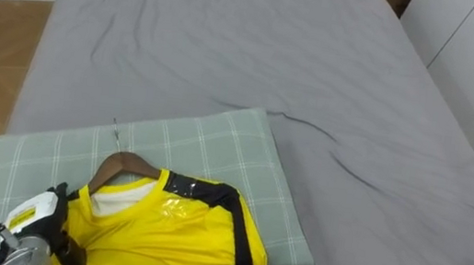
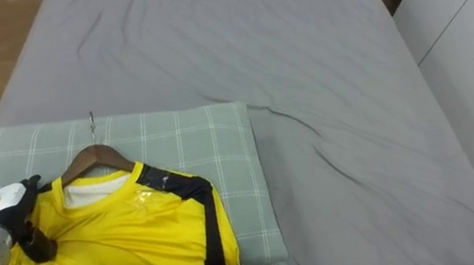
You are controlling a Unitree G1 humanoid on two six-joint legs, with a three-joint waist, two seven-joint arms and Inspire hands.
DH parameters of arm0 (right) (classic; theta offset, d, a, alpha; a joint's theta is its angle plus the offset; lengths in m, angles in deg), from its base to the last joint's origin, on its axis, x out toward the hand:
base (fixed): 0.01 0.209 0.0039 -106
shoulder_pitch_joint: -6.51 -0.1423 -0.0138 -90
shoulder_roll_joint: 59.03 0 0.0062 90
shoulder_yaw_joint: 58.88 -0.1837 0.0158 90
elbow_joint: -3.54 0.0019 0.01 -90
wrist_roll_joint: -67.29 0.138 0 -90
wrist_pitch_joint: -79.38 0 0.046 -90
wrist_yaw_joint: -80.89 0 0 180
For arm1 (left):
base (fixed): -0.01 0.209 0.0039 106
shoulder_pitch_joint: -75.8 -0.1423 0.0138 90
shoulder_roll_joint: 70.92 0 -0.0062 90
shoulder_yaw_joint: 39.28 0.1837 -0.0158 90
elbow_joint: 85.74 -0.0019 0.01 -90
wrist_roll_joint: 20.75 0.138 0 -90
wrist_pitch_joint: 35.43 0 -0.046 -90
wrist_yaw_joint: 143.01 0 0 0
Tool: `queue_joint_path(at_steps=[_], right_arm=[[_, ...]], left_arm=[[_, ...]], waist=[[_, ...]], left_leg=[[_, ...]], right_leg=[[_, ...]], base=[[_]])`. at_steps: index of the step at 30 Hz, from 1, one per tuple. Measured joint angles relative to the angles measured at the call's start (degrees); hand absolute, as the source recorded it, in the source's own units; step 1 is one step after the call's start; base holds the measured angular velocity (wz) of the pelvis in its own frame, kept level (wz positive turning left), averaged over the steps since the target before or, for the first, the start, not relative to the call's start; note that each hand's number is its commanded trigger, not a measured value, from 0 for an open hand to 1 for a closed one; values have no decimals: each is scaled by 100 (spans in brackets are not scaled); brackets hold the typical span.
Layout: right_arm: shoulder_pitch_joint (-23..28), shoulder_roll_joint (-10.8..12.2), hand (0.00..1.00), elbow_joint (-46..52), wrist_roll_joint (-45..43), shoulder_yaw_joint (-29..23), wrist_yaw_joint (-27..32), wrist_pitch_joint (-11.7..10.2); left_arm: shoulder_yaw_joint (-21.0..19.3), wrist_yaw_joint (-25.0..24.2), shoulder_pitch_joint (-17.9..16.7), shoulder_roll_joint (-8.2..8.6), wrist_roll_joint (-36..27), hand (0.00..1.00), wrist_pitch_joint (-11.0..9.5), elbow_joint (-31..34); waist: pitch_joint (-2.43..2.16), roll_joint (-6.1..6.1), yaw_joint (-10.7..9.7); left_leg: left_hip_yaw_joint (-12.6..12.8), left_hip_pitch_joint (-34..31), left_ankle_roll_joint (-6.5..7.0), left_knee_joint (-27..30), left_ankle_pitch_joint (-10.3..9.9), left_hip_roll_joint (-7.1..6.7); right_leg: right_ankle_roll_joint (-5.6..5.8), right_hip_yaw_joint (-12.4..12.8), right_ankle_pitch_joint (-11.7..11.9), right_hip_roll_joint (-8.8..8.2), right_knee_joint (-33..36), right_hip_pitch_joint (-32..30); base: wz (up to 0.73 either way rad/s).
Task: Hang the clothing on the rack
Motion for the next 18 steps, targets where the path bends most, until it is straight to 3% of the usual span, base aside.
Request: queue_joint_path(at_steps=[11,18], right_arm=[[-69,-8,0,-3,-48,11,0,-9],[-78,-109,0,2,-84,7,-148,-50]], left_arm=[[263,-405,124,-20,-173,0,158,6],[260,-640,126,-46,-232,0,166,6]], waist=[[-4,49,-58],[24,151,-141]], left_leg=[[-56,-10,1,1,0,0],[-48,-5,1,1,0,-6]], right_leg=[[0,-46,1,-2,-18,25],[0,-40,1,-11,-6,22]], base=[[2],[0]])
